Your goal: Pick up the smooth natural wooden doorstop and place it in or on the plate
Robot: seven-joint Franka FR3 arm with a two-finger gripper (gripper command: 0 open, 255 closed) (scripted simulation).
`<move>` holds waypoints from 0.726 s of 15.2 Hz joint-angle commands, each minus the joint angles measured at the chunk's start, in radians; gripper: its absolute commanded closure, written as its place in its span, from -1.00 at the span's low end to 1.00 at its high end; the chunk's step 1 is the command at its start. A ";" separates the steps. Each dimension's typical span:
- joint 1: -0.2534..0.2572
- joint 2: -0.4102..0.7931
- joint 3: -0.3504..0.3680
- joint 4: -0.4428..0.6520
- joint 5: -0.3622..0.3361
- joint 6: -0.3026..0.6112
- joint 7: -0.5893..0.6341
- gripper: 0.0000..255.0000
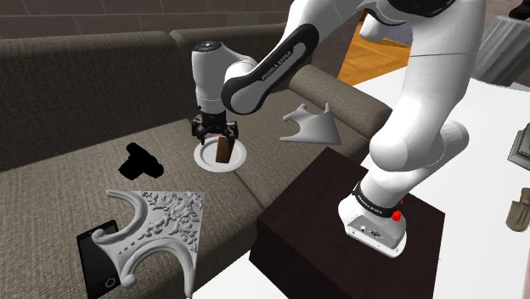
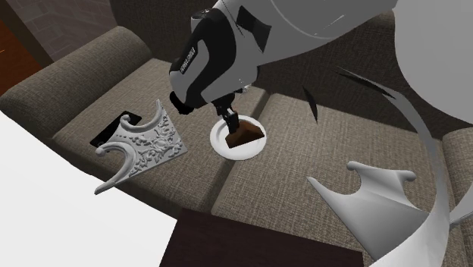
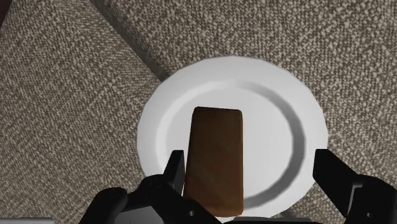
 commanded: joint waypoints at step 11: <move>-0.073 -0.100 0.094 0.004 0.123 -0.067 -0.079 -1.00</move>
